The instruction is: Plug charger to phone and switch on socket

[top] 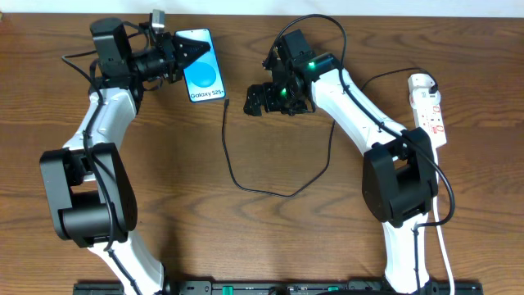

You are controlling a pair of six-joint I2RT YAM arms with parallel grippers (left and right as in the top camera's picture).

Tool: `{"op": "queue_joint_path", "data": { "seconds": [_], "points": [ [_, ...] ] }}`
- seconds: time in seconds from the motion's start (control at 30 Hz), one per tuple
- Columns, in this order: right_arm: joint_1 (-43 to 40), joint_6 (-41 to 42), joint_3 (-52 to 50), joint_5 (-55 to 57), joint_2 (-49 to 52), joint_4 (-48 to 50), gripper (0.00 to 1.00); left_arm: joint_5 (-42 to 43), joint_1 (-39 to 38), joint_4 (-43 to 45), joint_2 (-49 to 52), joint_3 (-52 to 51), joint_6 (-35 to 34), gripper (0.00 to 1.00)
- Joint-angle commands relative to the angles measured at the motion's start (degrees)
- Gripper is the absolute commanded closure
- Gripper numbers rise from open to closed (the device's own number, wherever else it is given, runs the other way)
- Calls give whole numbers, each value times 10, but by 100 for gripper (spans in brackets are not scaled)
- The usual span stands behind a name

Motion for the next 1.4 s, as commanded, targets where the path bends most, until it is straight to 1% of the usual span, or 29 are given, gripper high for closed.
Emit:
{"op": "queue_joint_path", "data": {
  "seconds": [0.0,0.2,1.17,1.37],
  "points": [
    [4,-6,2,4,-1,-1,1,10,1,0,-9,6,12,93],
    [4,-6,2,4,-1,-1,1,8,0,-10,-9,6,12,92],
    [4,-6,2,4,-1,-1,1,12,1,-10,-9,6,12,93],
    [4,-6,2,4,-1,-1,1,-3,7,-10,-9,6,58,93]
  ]
}}
